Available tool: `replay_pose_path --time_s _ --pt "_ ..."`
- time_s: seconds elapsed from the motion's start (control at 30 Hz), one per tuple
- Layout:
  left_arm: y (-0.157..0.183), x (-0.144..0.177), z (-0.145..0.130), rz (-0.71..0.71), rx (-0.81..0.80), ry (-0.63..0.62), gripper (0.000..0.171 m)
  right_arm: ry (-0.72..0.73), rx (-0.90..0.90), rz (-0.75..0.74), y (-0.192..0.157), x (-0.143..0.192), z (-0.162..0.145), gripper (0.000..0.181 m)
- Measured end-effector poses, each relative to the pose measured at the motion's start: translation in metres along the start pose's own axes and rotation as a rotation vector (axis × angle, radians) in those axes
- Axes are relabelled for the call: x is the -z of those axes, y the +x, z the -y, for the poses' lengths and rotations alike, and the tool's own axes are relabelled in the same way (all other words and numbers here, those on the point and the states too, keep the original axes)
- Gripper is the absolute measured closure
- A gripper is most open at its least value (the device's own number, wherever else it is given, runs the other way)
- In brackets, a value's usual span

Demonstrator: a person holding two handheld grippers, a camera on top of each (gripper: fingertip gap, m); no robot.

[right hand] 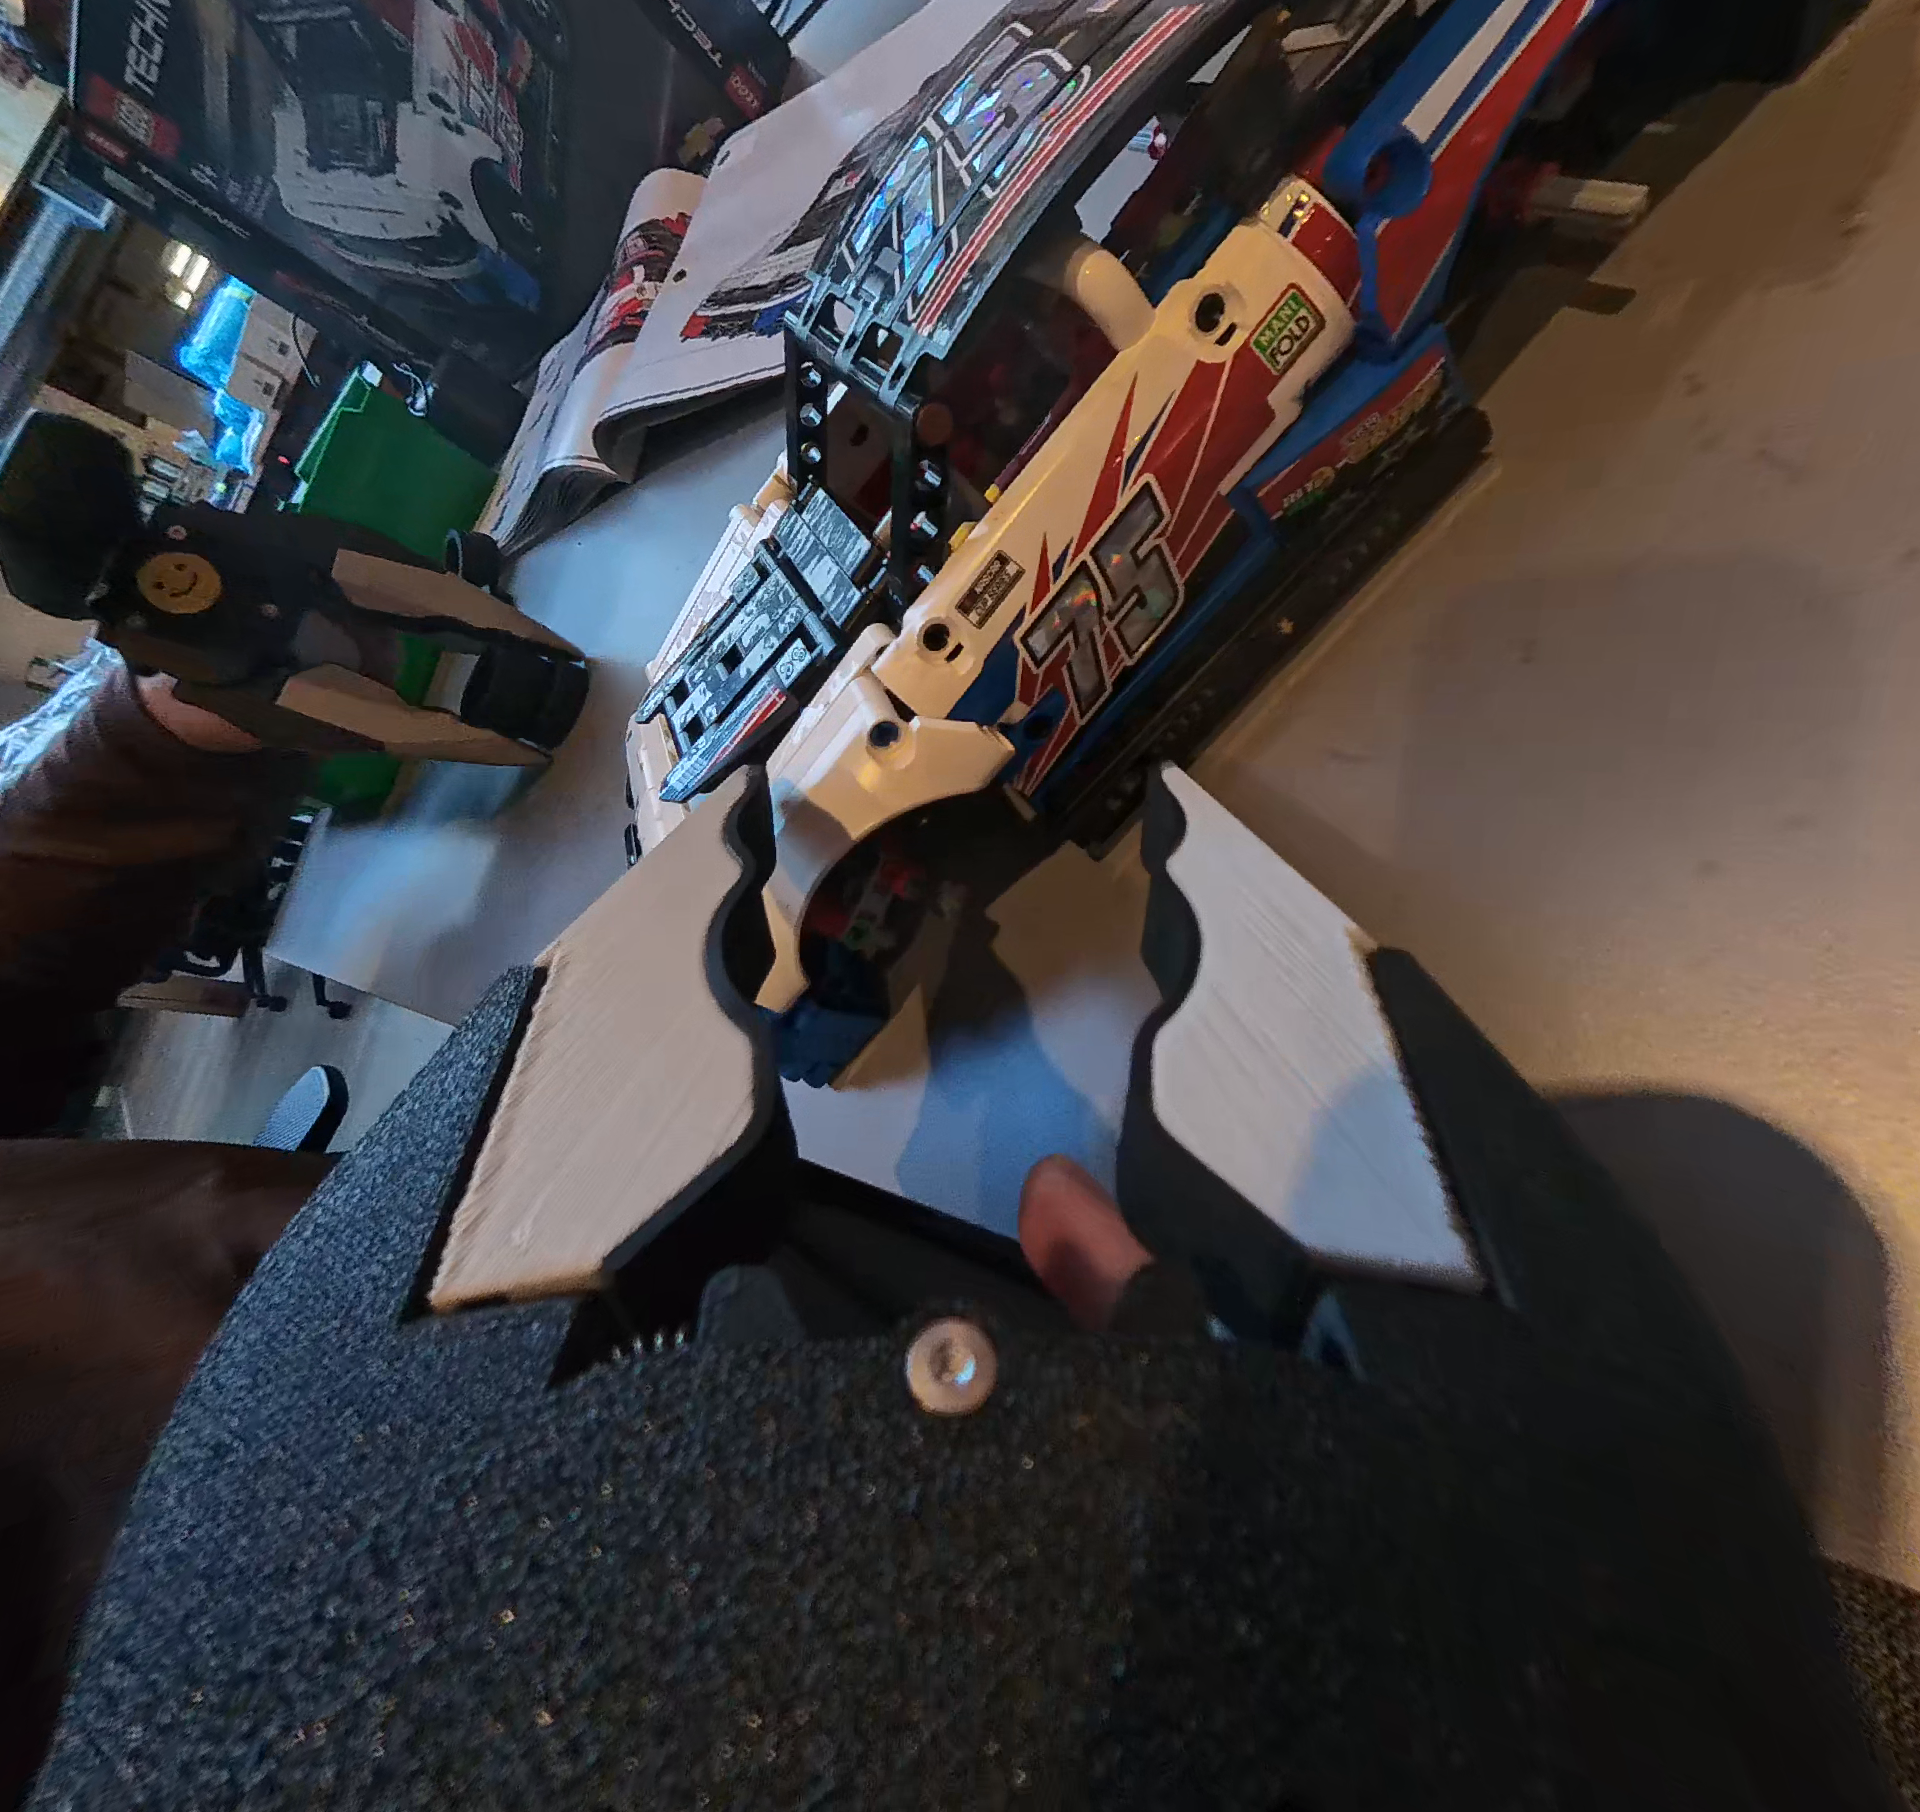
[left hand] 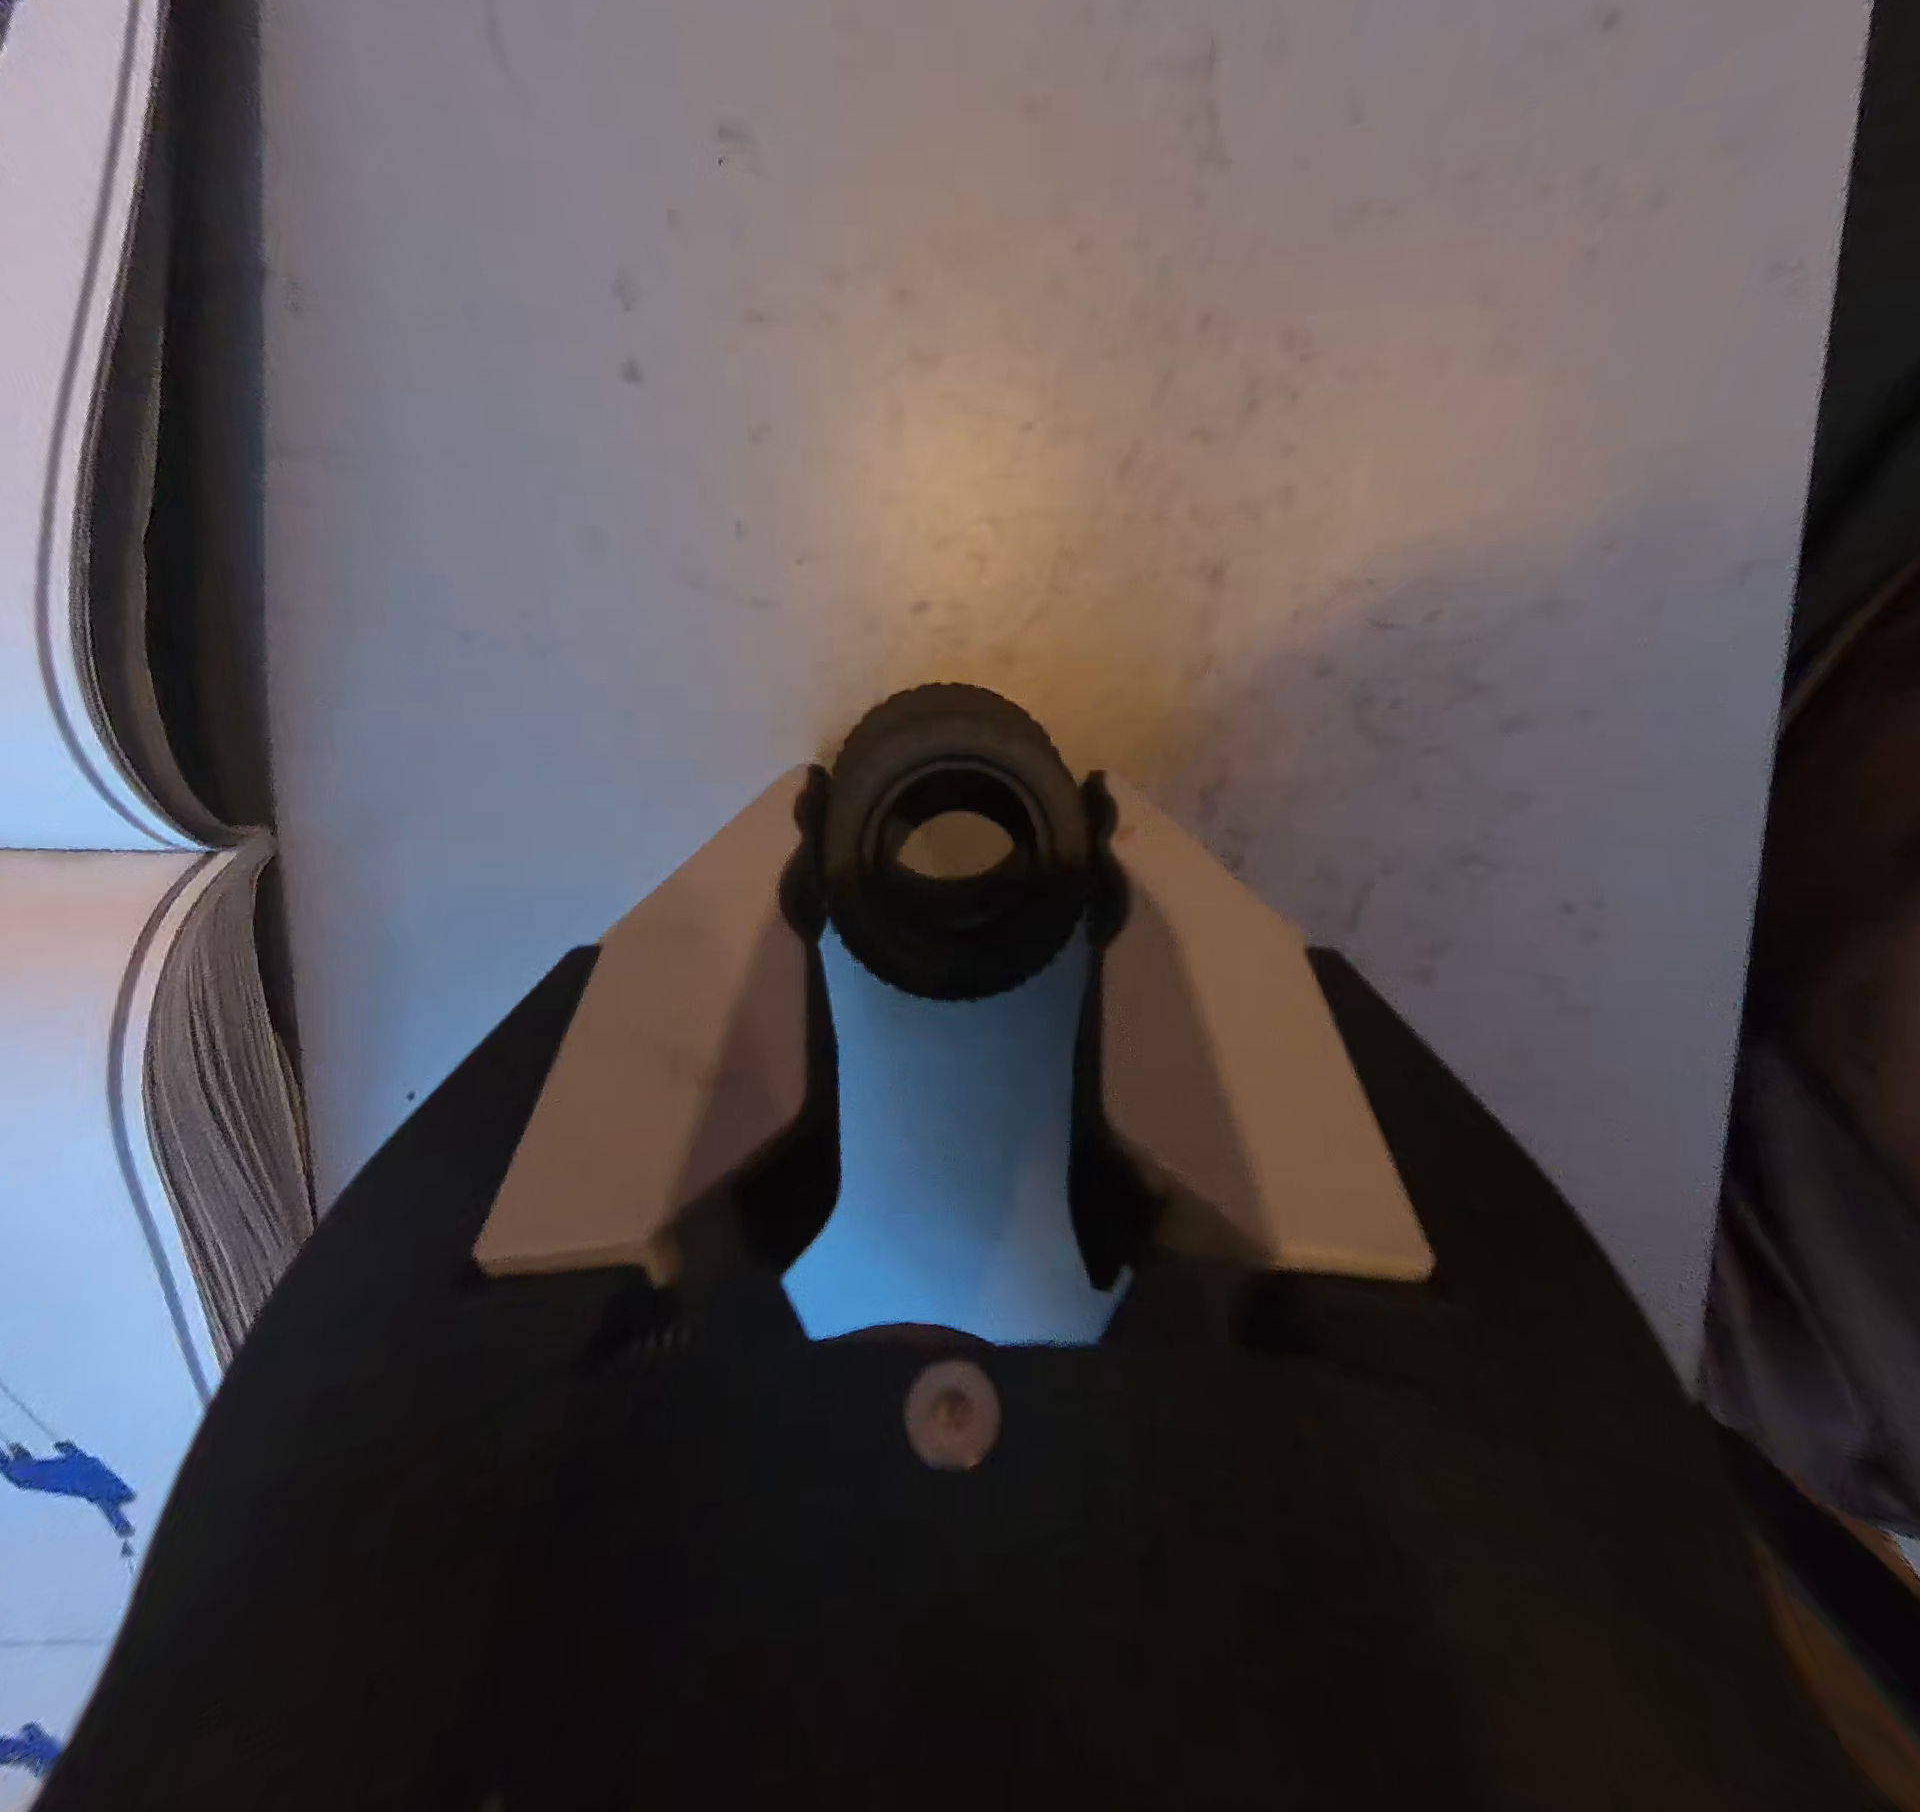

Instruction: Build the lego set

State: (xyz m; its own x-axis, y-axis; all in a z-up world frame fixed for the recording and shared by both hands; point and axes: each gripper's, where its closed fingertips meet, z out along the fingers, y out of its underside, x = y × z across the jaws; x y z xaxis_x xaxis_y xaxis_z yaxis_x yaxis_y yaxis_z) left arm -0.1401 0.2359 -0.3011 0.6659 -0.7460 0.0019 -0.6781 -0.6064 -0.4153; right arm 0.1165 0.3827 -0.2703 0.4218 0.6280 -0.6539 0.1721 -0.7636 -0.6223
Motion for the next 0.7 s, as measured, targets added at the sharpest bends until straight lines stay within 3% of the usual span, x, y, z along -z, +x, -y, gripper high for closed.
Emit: replay_pose_path --time_s 0.13,0.2,0.33,0.47,0.6,0.7 --pt "-0.006 0.004 -0.006 -0.008 0.021 -0.016 0.13 0.0 0.0 -0.002 0.001 0.0 0.0 0.111" --pt "-0.018 0.02 -0.032 0.065 0.021 -0.097 0.129 -0.002 0.002 0.004 0.001 0.0 0.0 0.111" --pt "-0.022 0.078 -0.092 0.144 0.157 -0.126 0.128 -0.008 0.017 0.01 0.001 0.0 -0.001 0.111" --pt "-0.012 0.089 -0.142 0.203 0.21 -0.199 0.126 -0.01 0.015 0.024 0.001 0.0 0.0 0.111" --pt "-0.013 0.08 -0.14 0.19 0.274 -0.172 0.124 -0.01 0.01 0.029 0.001 0.0 -0.001 0.111" --pt "-0.013 0.075 -0.139 0.186 0.226 -0.244 0.117 -0.013 0.016 0.025 -0.001 0.001 -0.001 0.11"
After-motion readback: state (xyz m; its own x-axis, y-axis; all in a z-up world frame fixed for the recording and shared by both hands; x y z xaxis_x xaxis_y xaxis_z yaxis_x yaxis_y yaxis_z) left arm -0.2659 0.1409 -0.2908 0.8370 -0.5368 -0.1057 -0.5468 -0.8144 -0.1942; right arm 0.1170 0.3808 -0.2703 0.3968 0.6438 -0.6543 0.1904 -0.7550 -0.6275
